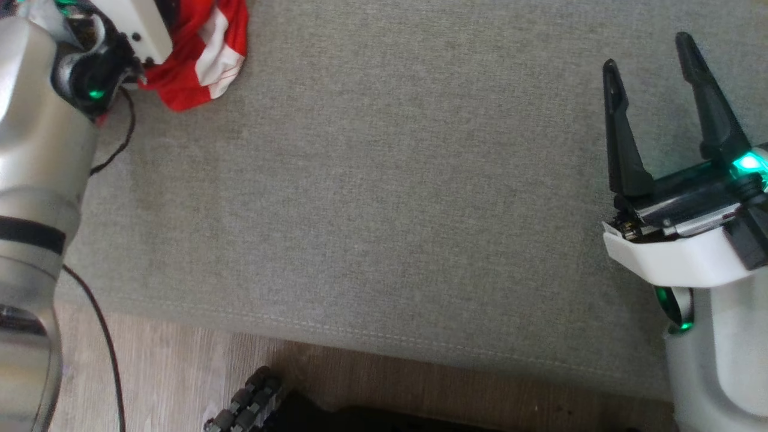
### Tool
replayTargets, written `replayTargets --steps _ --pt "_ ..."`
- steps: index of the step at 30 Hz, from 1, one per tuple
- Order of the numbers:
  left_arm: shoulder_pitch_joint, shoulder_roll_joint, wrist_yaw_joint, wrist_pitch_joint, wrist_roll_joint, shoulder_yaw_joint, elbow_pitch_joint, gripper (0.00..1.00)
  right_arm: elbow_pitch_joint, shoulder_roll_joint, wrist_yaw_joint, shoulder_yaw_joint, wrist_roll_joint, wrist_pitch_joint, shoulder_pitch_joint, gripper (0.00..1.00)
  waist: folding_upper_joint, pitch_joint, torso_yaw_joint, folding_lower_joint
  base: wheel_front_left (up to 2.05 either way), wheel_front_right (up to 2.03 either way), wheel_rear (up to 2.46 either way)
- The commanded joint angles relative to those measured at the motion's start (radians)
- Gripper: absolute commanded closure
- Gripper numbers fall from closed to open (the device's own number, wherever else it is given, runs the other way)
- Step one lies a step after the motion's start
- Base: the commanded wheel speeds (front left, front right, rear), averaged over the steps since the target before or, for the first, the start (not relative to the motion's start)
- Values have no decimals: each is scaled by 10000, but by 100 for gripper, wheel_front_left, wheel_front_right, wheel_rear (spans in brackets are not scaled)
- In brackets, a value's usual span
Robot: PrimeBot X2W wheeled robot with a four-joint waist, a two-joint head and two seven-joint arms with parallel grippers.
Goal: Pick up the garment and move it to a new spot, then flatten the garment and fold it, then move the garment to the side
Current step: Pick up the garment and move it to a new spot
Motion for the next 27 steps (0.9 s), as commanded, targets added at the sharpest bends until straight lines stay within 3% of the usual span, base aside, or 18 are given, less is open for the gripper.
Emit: replayTargets --steps 1,2,3,4,13,19,24,27 --pt "-84 578 1 -34 -115 -65 38 0 -423 163 19 244 -28 -68 -52 0 0 24 -76 -1 0 0 0" --pt "-67 616 1 -123 -208 -167 66 12 -436 189 19 250 -22 -68 -75 0 0 13 -113 -1 0 0 0" --pt "-42 660 1 -272 -321 -249 59 91 -441 225 19 256 -9 -68 -100 0 0 -15 -152 -1 0 0 0" --pt "-16 715 1 -442 -425 -329 49 100 -456 264 19 259 7 -68 -127 0 0 -49 -184 -1 0 0 0" --pt "364 1403 1 -2753 -865 -1247 -572 100 -487 589 19 312 242 -68 -280 0 0 -766 -474 -1 0 0 0" --pt "611 1885 0 -4546 -548 -1931 -1214 100 -558 907 19 55 476 -68 -148 0 0 -1730 -823 -1 0 0 0" --pt "870 2285 15 -4971 -201 -1776 -2092 100 -625 1118 19 -107 651 -68 138 0 0 -2546 -1188 -1 0 0 0" --pt "1202 2600 258 -5007 7 -1385 -2937 100 -673 1201 19 -165 792 -68 313 0 0 -2937 -1475 -1 0 0 0"
